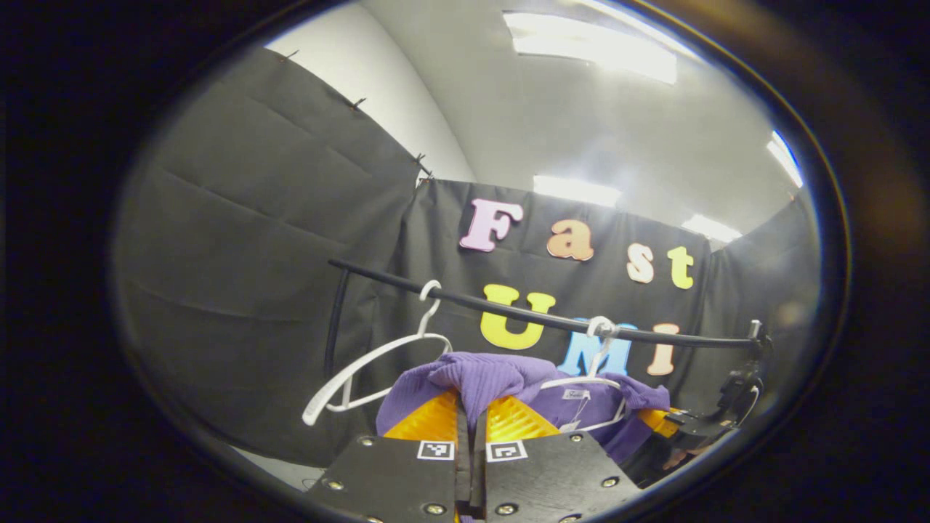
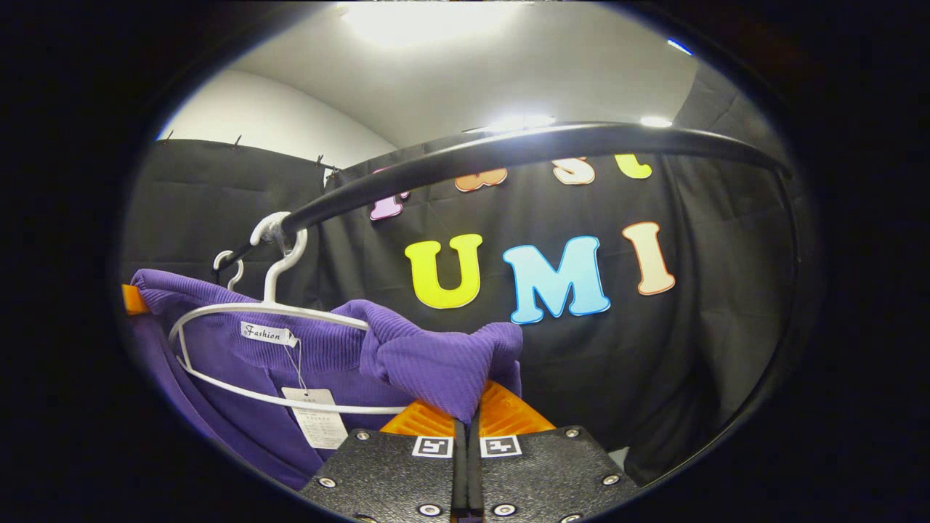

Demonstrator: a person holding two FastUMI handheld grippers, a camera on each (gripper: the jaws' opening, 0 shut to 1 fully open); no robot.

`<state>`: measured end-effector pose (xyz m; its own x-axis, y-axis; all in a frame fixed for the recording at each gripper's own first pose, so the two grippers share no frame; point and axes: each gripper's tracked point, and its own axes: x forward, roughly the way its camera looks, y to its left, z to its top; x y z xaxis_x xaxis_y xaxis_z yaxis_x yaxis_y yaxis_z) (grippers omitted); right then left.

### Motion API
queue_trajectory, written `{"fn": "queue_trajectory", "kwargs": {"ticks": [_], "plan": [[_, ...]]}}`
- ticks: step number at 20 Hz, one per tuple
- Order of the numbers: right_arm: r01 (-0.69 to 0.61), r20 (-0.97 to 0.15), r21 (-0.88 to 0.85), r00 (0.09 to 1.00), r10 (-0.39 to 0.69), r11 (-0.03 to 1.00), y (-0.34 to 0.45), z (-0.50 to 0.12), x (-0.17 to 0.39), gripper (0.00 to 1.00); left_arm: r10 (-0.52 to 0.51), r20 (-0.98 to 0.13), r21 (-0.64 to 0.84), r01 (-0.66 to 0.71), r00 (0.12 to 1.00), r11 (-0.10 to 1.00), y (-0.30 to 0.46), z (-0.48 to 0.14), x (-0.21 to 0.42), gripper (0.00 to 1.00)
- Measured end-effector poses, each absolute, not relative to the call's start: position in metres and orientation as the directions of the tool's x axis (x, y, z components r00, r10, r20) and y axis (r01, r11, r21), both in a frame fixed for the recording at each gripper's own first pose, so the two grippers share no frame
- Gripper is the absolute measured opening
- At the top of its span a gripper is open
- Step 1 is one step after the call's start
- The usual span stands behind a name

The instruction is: Grasp the clothes on the hanger with both hands and then place them into the laundry hamper below.

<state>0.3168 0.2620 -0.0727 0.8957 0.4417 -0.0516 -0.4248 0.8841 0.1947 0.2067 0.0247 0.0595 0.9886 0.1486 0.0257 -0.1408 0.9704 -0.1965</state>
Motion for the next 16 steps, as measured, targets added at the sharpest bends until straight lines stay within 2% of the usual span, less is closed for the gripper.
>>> {"fn": "queue_trajectory", "kwargs": {"ticks": [8,16], "plan": [[-0.384,-0.027,0.155,0.92,0.392,0.91,0.254,-0.05,0.298,0.0,0.14,0.038,-0.204,-0.13,0.989,0.97,0.099,0.063,0.198,0.01],[-0.326,-0.017,0.131,0.943,0.331,0.936,0.253,-0.037,0.283,0.0,0.084,-0.049,-0.225,-0.093,0.995,0.97,0.125,-0.002,0.222,0.01]]}}
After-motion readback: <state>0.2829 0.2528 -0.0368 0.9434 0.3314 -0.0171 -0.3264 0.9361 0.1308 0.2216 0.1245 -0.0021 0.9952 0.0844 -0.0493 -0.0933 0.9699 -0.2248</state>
